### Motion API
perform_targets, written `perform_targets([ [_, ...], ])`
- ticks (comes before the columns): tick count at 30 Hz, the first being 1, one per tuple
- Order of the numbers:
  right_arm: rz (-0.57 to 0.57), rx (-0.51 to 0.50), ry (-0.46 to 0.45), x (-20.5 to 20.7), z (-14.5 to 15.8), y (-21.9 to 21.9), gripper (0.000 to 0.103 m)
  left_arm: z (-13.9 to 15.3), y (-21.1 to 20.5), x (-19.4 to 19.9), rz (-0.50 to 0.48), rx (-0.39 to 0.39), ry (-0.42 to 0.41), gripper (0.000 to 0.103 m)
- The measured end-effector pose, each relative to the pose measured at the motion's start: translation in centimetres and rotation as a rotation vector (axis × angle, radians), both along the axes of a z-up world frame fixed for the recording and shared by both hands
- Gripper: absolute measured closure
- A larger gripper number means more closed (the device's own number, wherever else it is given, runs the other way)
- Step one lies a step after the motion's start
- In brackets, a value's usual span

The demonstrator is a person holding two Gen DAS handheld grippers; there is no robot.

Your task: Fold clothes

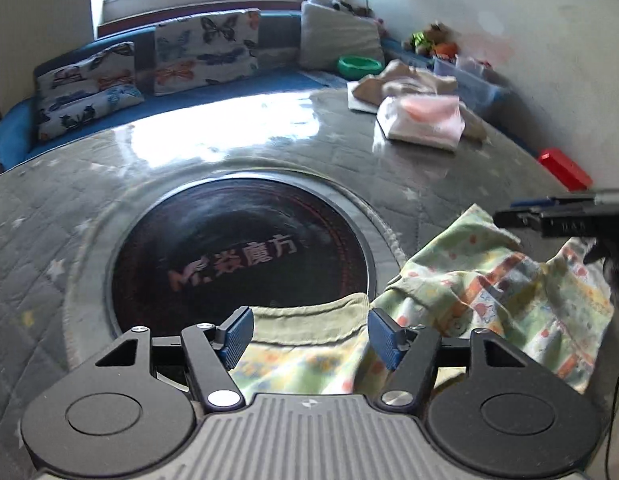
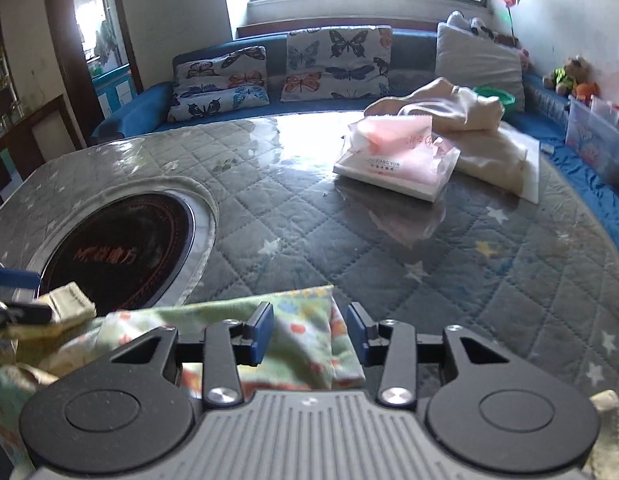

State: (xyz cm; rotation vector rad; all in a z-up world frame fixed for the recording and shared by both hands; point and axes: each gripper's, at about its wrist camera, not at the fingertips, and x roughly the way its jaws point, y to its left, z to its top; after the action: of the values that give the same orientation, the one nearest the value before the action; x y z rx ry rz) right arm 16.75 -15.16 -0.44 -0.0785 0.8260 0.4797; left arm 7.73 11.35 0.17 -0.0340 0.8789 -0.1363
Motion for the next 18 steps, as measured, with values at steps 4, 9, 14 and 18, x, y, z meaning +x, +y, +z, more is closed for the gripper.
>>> perform_targets([
  [4, -0.006, 0.017, 0.025, 1.3, -0.8, 0.4, 0.062, -0.6, 0.0, 0.1, -0.029, 0.004, 0.019, 0.048],
  [9, -0.001, 0.017, 0.043, 2.0, -1.7, 0.9, 0.062, -0.9, 0.8, -0.5, -0.023, 0.033, 0.026, 0.092],
  [14, -0.005, 0.021, 0.05, 2.1, -2.2, 1.2, 0.061, -0.9, 2.0, -1.4, 0.029, 0.058, 0.006, 0.096],
  [18, -0.005, 0.021, 0.047, 2.2, -2.2, 1.4, 0.059, -0.7, 2.1, -1.3, 0.065, 0.088, -0.005, 0.074],
])
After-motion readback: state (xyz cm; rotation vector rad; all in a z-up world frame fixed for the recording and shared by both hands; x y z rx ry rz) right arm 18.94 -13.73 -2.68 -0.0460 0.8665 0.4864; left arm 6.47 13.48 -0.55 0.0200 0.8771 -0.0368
